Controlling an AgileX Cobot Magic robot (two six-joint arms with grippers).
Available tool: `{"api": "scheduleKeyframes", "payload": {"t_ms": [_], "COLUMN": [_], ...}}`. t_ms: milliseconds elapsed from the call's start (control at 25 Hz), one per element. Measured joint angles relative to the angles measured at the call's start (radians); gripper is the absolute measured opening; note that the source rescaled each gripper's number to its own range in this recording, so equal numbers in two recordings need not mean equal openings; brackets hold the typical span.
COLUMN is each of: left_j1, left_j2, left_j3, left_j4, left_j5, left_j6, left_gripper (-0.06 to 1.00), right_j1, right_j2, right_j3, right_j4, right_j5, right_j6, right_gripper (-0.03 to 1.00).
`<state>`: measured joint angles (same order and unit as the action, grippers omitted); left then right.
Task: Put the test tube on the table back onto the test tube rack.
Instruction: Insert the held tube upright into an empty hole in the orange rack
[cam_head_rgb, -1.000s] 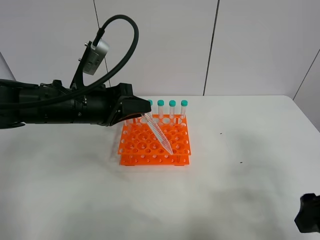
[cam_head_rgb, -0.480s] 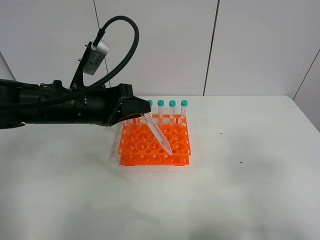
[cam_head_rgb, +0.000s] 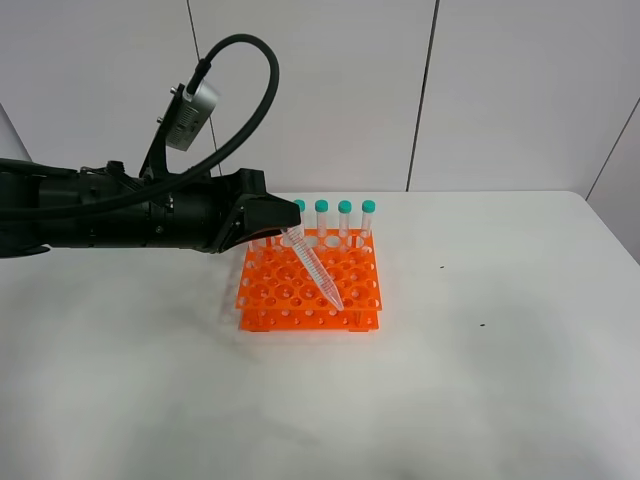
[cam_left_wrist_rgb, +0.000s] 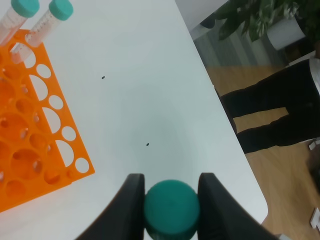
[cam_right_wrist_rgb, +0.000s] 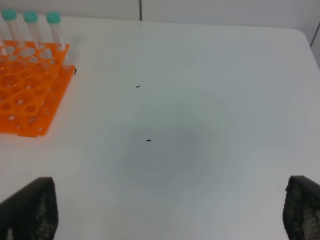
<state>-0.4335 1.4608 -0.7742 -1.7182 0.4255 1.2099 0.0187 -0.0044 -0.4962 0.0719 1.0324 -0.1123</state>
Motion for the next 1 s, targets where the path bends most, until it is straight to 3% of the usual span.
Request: {"api": "scheduleKeyframes", "payload": {"t_ms": [800, 920, 1000], "left_j1": [0.000, 0.001, -0.003], "left_j2": [-0.128, -0.130, -0.132], "left_j3": [0.000, 0.000, 0.000], "left_j4": [0.000, 0.024, 0.099], "left_j5": [-0.006, -0.039, -0.107], "left_j6": [0.000, 0.000, -0.008], "left_gripper": [0.00, 0.00, 0.00], "right_j1": [0.000, 0.000, 0.000], "right_j2": [-0.002, -0.002, -0.002], "right_j3": [0.000, 0.000, 0.000], "right_j4": [-0.002, -0.001, 0.000], "right_j5": [0.000, 0.000, 0.000], "right_j6": [0.000, 0.000, 0.000], "right_gripper": [1.00, 1.00, 1.00]}}
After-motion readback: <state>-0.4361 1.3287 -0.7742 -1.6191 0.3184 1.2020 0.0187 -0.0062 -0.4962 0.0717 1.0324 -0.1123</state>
